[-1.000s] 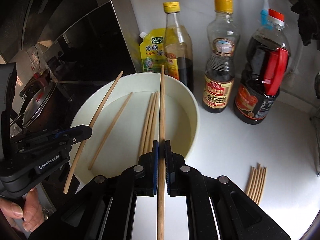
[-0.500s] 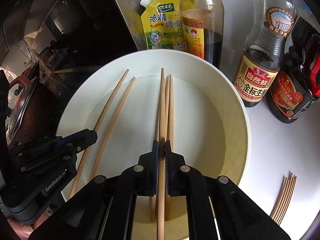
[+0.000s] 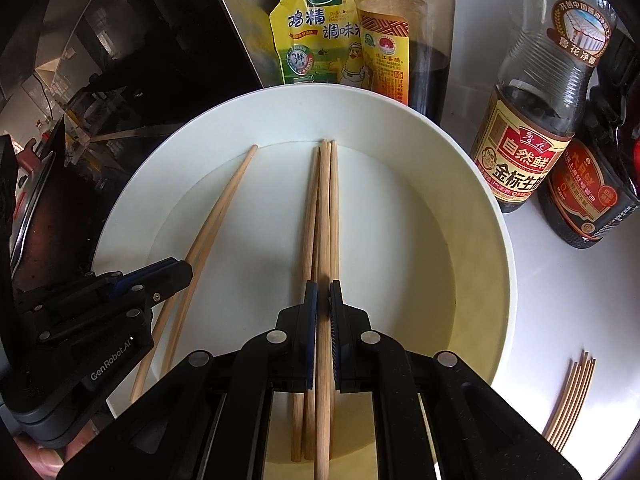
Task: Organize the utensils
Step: 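Open the left gripper while the right gripper releases its chopstick into the basin, then move both open tools back toward the chopstick pile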
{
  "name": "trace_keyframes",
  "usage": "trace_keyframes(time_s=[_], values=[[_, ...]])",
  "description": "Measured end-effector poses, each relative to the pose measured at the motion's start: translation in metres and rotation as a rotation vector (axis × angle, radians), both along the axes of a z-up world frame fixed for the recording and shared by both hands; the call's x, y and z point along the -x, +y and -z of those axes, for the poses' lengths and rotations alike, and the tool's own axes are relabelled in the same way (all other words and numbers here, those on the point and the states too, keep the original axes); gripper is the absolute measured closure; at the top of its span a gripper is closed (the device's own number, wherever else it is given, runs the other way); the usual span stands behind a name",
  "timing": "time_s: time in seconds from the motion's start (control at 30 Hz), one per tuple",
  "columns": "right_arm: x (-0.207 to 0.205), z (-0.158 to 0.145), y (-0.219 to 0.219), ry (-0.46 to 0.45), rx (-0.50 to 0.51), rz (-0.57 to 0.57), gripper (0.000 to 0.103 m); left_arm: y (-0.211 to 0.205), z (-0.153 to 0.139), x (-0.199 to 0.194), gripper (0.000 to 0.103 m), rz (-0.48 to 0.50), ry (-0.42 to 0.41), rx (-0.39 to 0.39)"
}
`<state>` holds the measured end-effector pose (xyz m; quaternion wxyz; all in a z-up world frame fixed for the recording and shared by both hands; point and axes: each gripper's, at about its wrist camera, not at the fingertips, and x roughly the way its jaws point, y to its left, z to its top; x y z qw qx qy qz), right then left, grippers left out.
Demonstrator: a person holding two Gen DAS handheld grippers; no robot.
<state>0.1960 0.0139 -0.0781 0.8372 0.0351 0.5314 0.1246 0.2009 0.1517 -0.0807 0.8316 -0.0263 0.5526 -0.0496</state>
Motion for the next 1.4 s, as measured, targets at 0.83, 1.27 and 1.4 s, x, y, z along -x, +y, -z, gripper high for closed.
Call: trace_keyframes(time_s=[0.83, 1.27, 1.4], values=[[0.058, -0.042, -0.015, -0.103, 0.001, 0.043, 0.077, 0.018, -0.049, 0.052, 0.035, -0.047, -0.131, 0.0], [0.104, -0.056, -0.028, -0.142, -0.015, 0.047, 0.064, 0.014, -0.065, 0.093, 0.023, -0.065, -0.178, -0.001], [0.117, -0.059, -0.035, -0.147, -0.015, 0.045, 0.059, 0.009, -0.067, 0.103, 0.019, -0.072, -0.179, -0.003]])
